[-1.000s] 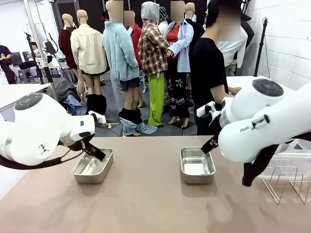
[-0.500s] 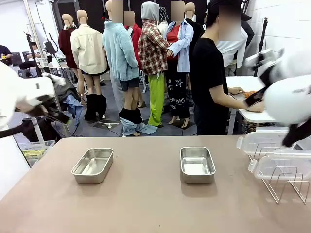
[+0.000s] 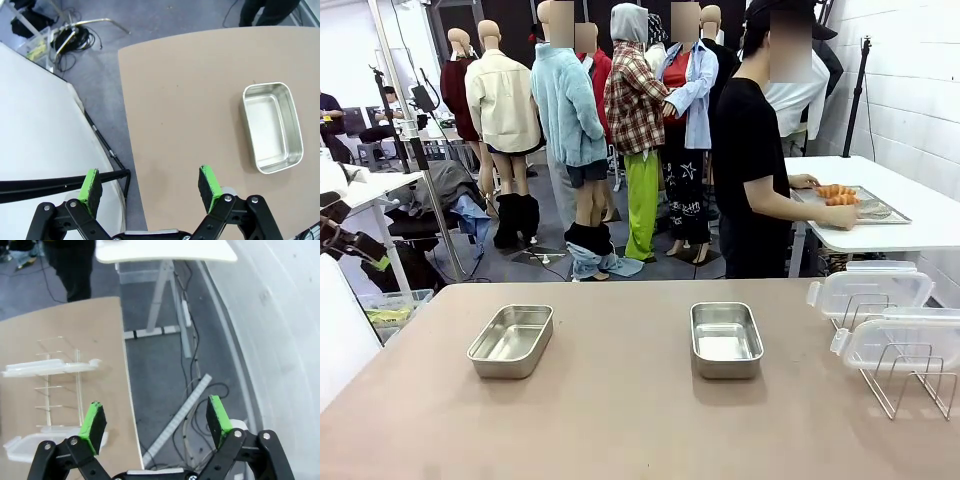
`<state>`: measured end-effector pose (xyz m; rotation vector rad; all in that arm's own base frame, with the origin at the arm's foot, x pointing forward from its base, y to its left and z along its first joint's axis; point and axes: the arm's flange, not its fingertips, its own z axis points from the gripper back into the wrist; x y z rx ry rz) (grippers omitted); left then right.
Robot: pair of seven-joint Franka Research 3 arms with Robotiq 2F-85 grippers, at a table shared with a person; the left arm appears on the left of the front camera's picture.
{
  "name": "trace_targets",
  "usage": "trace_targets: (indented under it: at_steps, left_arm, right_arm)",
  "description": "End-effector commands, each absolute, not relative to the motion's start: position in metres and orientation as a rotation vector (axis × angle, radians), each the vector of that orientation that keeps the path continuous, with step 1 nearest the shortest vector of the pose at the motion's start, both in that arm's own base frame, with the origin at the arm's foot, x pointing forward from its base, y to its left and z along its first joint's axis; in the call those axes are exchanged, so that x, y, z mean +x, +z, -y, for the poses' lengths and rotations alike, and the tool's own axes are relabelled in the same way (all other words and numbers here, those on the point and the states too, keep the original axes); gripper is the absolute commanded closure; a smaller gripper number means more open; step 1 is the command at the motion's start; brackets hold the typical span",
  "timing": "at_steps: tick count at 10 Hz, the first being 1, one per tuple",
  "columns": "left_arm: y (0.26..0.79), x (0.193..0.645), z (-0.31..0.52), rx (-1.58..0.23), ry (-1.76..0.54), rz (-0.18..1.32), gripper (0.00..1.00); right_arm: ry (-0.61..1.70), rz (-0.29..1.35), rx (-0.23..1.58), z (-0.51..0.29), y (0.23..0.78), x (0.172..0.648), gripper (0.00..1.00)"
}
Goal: Place the bread in airtight containers.
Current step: Lift both Airtight Container.
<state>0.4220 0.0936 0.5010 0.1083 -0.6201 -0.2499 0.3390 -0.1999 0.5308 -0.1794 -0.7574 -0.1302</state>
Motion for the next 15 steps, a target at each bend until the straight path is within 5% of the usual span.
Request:
trace_targets:
  at_steps: [1,15]
  left_arm:
    - [0.500,0.421,-0.083,0.070,-0.262,0.590,0.00]
    - [0.501,0.422,-0.094,0.108,-0.250,0.620,0.00]
  right_arm:
    - [-0.073,0.772,-0.194,0.177,0.541,0.345,0.00]
    - [-0.073,0.772,-0.194,0.177,0.541,0.345,0.00]
